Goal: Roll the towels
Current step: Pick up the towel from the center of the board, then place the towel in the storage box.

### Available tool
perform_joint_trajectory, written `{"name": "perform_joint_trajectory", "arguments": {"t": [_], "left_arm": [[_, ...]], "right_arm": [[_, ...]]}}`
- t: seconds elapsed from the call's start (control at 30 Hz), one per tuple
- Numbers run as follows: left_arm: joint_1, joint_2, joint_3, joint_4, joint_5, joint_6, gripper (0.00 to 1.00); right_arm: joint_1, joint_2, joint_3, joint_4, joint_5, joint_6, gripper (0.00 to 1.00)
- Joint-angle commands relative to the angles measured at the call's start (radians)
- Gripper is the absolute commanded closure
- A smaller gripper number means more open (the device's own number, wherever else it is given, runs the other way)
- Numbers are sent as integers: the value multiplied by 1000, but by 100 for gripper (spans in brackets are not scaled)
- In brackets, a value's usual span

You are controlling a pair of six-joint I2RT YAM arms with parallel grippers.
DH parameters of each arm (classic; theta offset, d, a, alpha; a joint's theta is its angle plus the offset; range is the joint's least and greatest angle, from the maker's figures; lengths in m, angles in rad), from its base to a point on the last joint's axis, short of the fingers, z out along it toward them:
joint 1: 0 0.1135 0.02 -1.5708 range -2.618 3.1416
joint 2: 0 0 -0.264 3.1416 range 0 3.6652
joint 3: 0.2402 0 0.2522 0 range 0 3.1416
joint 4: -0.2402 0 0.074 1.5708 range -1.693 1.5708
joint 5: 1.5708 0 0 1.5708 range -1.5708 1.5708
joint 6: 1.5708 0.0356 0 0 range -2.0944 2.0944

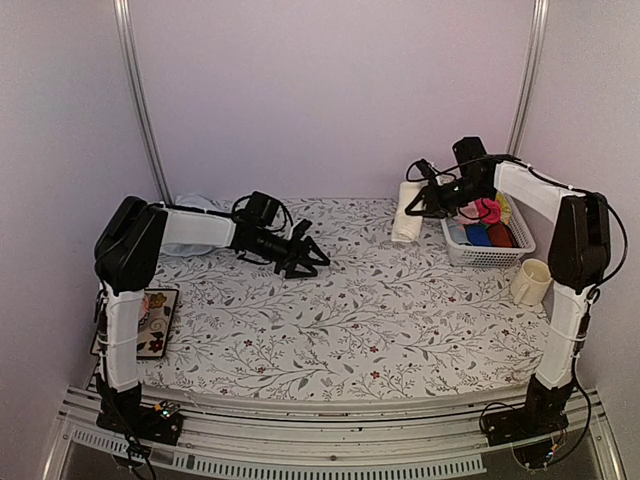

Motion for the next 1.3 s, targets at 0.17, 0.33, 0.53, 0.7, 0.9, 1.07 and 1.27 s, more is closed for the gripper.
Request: {"name": "perform_joint_trajectory", "arguments": {"t": [0.17, 0.33, 0.53, 0.7, 0.9, 1.07, 1.27], "left_arm": [[14, 11, 114, -308, -22, 228, 39], [16, 11, 143, -414, -12, 284, 39], [25, -21, 97, -467, 13, 338, 39], [45, -34, 23, -464, 42, 371, 39], [69, -46, -14, -463, 46, 397, 39], [81, -54, -39, -456, 49, 402, 40], [82, -40, -45, -456, 69, 399, 41]], "right_arm": [[-159, 10, 163, -242, -49, -231, 94], [-226, 77, 219, -267, -87, -273, 92], [-284, 142, 257, -287, -127, -302, 90], [-301, 202, 302, -322, -84, -325, 88], [-315, 266, 323, -341, -14, -338, 87], [-330, 298, 328, -354, 36, -347, 86], [-344, 331, 331, -358, 50, -356, 86]]}}
